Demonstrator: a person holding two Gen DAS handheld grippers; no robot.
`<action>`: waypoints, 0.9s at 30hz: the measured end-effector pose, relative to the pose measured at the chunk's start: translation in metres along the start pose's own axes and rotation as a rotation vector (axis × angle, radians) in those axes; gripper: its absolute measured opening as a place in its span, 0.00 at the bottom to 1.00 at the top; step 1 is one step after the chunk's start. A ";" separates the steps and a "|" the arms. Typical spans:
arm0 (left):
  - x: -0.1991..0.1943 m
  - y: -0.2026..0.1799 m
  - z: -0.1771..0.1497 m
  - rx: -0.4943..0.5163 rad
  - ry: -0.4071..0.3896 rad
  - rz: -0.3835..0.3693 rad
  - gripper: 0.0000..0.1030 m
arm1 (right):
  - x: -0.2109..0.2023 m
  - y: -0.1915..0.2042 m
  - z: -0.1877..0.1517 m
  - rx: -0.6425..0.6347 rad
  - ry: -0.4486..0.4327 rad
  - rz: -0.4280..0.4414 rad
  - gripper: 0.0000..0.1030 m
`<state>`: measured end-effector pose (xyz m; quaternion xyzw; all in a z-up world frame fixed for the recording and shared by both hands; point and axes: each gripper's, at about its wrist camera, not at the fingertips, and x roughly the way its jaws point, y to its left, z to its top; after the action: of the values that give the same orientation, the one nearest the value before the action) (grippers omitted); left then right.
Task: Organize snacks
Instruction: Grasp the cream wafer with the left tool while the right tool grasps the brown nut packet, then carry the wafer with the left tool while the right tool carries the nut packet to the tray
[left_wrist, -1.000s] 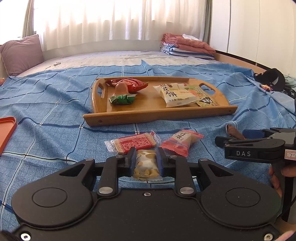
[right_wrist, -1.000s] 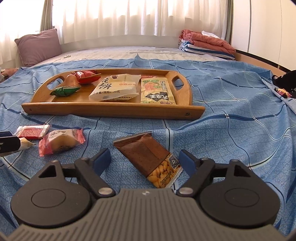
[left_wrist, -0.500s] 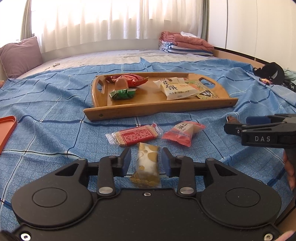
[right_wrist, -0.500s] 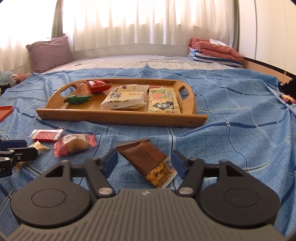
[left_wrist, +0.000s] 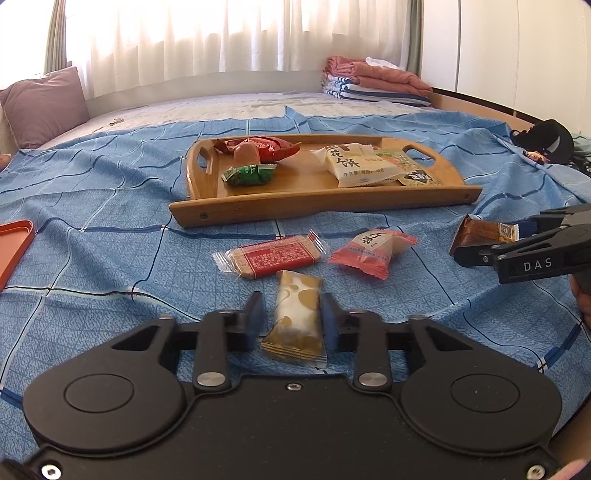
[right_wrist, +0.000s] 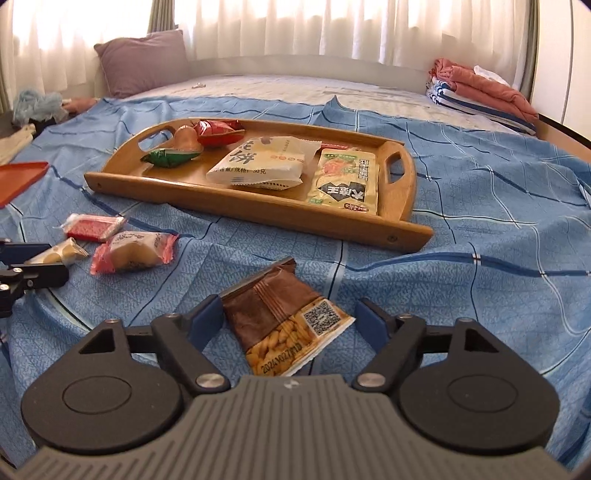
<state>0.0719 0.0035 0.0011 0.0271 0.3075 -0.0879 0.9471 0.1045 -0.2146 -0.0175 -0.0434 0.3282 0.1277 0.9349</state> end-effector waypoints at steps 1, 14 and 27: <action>0.000 0.000 0.001 -0.002 -0.001 0.003 0.23 | -0.002 0.003 -0.001 0.002 -0.007 -0.009 0.68; -0.006 0.005 0.029 -0.037 -0.068 0.021 0.05 | -0.018 0.010 0.014 0.115 -0.081 -0.029 0.29; -0.002 0.006 0.023 -0.023 -0.054 0.014 0.19 | -0.017 0.020 -0.001 -0.009 -0.099 -0.164 0.78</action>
<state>0.0850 0.0076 0.0205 0.0161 0.2828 -0.0783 0.9558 0.0857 -0.1990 -0.0072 -0.0680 0.2762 0.0542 0.9572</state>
